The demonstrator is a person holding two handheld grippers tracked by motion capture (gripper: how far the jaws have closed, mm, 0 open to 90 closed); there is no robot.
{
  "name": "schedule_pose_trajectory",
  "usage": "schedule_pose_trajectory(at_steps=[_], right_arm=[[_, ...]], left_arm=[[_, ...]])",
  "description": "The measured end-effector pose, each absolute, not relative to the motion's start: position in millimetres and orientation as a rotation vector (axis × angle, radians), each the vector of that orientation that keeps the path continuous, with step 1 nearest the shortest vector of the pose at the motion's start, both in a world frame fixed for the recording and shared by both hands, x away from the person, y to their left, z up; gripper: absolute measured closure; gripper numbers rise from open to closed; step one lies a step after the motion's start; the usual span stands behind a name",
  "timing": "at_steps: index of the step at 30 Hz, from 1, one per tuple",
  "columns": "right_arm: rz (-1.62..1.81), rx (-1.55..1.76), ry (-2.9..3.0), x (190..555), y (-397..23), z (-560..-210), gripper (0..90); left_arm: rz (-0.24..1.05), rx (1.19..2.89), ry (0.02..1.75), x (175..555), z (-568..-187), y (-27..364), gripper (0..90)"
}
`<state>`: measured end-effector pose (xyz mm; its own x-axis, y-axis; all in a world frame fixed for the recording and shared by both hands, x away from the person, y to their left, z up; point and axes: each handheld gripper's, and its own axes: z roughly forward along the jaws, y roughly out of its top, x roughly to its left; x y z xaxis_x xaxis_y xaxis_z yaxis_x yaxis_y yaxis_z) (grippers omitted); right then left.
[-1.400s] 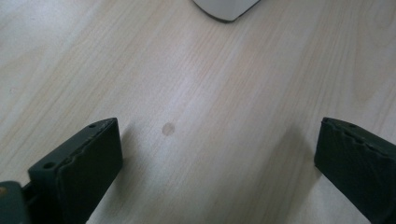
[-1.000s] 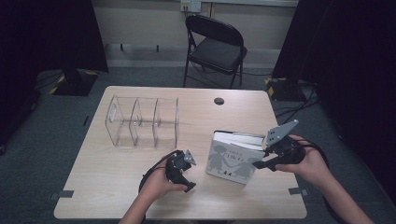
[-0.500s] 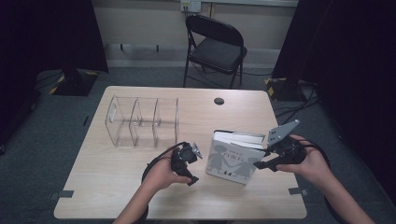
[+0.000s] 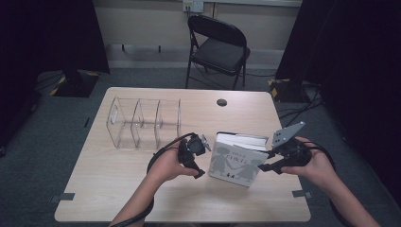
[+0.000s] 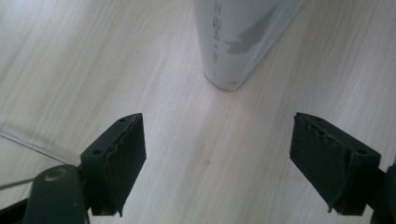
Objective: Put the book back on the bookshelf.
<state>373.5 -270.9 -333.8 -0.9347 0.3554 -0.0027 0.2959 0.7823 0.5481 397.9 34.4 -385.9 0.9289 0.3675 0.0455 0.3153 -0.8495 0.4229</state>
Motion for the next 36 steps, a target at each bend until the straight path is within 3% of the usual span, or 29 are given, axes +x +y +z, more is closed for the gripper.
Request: schedule_pose_trajectory(at_steps=[19, 36], right_arm=[[0.830, 0.515, 2.868, 375, -268, -338, 50.2], [0.815, 0.516, 2.875, 374, -268, -337, 50.2]], left_arm=[[0.151, 2.735, 0.485, 406, -347, 27, 18.6], [0.183, 2.686, 0.437, 413, -312, 6, 18.8]])
